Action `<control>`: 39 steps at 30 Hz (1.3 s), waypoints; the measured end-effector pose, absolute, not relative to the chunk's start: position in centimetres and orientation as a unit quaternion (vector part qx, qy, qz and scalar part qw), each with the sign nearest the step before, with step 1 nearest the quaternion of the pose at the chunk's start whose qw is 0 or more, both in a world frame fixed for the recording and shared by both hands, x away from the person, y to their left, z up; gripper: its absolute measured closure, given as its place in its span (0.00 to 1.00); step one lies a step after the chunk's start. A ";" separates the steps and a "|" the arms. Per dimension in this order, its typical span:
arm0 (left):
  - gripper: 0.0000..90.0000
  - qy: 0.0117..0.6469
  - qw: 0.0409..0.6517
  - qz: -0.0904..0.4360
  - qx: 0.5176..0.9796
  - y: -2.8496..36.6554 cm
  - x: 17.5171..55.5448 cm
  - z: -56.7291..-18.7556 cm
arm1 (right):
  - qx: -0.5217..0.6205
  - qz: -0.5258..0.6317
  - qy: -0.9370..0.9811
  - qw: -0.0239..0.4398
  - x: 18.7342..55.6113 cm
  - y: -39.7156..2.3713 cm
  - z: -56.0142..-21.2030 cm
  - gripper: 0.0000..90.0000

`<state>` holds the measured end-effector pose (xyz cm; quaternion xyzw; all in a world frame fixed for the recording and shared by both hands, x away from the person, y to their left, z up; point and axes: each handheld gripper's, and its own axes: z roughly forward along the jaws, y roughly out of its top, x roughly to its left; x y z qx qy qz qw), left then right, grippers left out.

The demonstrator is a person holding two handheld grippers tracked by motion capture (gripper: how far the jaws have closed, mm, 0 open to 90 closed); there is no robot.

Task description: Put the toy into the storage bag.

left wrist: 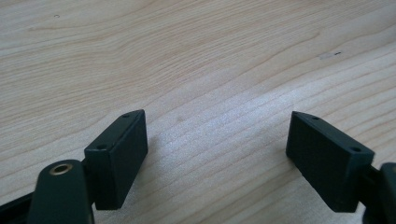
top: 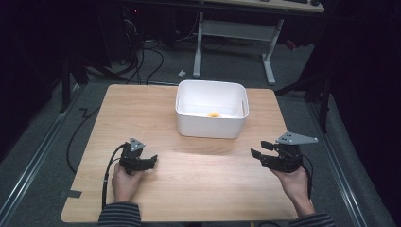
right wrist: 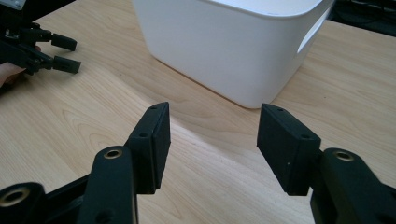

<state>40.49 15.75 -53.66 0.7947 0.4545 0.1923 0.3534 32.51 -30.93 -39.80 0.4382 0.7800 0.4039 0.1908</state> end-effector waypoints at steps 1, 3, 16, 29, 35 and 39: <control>0.23 0.455 0.353 0.192 0.795 15.7 40.5 -53.7 | 0.440 0.405 0.779 0.189 32.5 -30.9 -39.9 0.50; 0.23 0.454 0.353 0.193 0.795 15.7 40.5 -53.7 | 0.439 0.408 0.778 0.186 32.7 -30.7 -40.3 0.50; 0.23 0.454 0.353 0.192 0.795 15.7 40.5 -53.7 | 0.451 0.400 0.780 0.170 33.6 -29.9 -42.3 0.50; 0.23 0.454 0.353 0.192 0.795 15.7 40.5 -53.7 | 0.461 0.384 0.785 0.156 34.8 -29.5 -44.2 0.49; 0.23 0.455 0.353 0.192 0.795 15.7 40.5 -53.7 | 0.468 0.383 0.781 0.154 35.2 -29.5 -45.1 0.49; 0.23 0.455 0.353 0.193 0.795 15.7 40.5 -53.7 | 0.471 0.379 0.782 0.149 35.5 -29.5 -45.8 0.49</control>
